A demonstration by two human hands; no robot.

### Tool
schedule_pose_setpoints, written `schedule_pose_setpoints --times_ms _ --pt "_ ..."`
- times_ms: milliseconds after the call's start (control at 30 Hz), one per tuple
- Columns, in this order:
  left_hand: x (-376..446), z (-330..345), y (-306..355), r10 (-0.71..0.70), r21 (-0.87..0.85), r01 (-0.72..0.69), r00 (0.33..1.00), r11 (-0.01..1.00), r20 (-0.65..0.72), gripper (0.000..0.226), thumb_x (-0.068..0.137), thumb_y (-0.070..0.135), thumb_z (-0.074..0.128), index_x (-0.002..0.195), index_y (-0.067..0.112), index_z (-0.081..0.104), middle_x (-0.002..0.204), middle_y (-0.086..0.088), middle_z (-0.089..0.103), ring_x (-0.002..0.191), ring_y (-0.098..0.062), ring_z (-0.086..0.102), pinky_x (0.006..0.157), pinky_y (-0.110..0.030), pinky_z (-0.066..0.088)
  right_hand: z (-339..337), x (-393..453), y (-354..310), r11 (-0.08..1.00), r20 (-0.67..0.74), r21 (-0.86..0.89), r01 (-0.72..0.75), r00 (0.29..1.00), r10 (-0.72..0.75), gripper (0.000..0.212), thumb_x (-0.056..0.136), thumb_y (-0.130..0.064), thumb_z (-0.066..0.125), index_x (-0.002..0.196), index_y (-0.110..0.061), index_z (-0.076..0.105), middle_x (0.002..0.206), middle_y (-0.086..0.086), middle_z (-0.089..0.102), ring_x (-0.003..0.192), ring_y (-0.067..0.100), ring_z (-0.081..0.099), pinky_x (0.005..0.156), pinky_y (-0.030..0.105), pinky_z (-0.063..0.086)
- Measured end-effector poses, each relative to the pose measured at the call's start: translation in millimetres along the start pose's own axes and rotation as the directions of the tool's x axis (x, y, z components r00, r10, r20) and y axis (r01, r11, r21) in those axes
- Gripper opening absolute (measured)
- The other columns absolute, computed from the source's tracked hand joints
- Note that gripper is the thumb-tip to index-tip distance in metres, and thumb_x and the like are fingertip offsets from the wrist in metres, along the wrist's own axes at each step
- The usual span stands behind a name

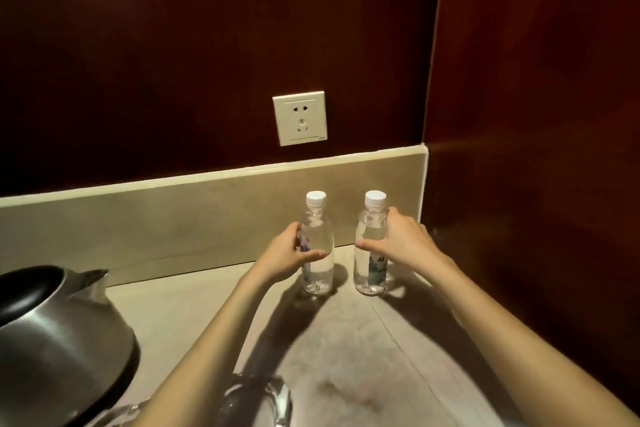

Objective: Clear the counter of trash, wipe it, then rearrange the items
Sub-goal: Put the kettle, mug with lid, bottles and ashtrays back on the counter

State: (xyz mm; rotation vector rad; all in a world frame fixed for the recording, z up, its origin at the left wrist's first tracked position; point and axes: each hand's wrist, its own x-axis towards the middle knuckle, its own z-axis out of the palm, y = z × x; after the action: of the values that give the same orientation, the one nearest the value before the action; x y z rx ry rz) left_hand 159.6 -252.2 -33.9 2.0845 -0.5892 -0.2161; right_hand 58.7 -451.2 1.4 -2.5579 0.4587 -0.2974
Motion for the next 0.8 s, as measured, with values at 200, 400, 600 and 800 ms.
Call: schedule_pose_setpoints --times_ms 200,400,600,800 --pt "37.9 49.4 26.9 0.073 -0.025 -0.071 0.992 0.997 0.104 0.049 0.075 0.023 0.08 0.113 0.014 0.05 0.109 -0.009 0.066 0.096 -0.022 0.063 0.087 -0.041 0.051 -21.3 15.0 34.3 0.993 -0.05 0.021 -0.12 0.991 0.121 0.074 0.075 -0.052 0.072 0.125 -0.006 0.04 0.127 0.014 0.057 0.12 0.036 0.051 0.093 0.041 0.044" --pt "63.5 77.6 42.2 0.092 -0.012 -0.091 0.994 0.996 0.063 0.055 0.076 0.019 0.079 0.12 0.006 0.049 0.114 -0.014 0.063 0.107 -0.03 0.061 0.086 -0.038 0.05 -27.1 35.0 41.6 0.98 -0.085 0.023 -0.2 0.976 0.201 0.074 0.079 -0.045 0.072 0.131 -0.007 0.036 0.133 0.016 0.053 0.124 0.039 0.047 0.095 0.044 0.043" --pt "81.2 95.0 47.0 0.123 0.049 -0.121 0.992 0.991 -0.032 0.048 0.077 0.022 0.078 0.114 0.005 0.054 0.113 -0.009 0.062 0.103 -0.023 0.059 0.085 -0.03 0.045 -28.4 59.4 43.9 0.968 -0.087 0.065 -0.241 0.965 0.246 0.071 0.081 -0.037 0.074 0.131 -0.004 0.035 0.133 0.018 0.052 0.126 0.039 0.046 0.095 0.044 0.043" --pt "92.3 106.4 46.4 0.131 0.074 -0.123 0.986 0.99 -0.106 0.039 0.077 0.024 0.078 0.099 0.008 0.05 0.102 -0.013 0.058 0.101 -0.027 0.055 0.082 -0.027 0.04 -25.9 76.5 50.0 0.964 -0.109 0.09 -0.252 0.959 0.261 0.066 0.084 -0.03 0.072 0.131 -0.004 0.034 0.131 0.018 0.054 0.126 0.04 0.046 0.096 0.045 0.042"
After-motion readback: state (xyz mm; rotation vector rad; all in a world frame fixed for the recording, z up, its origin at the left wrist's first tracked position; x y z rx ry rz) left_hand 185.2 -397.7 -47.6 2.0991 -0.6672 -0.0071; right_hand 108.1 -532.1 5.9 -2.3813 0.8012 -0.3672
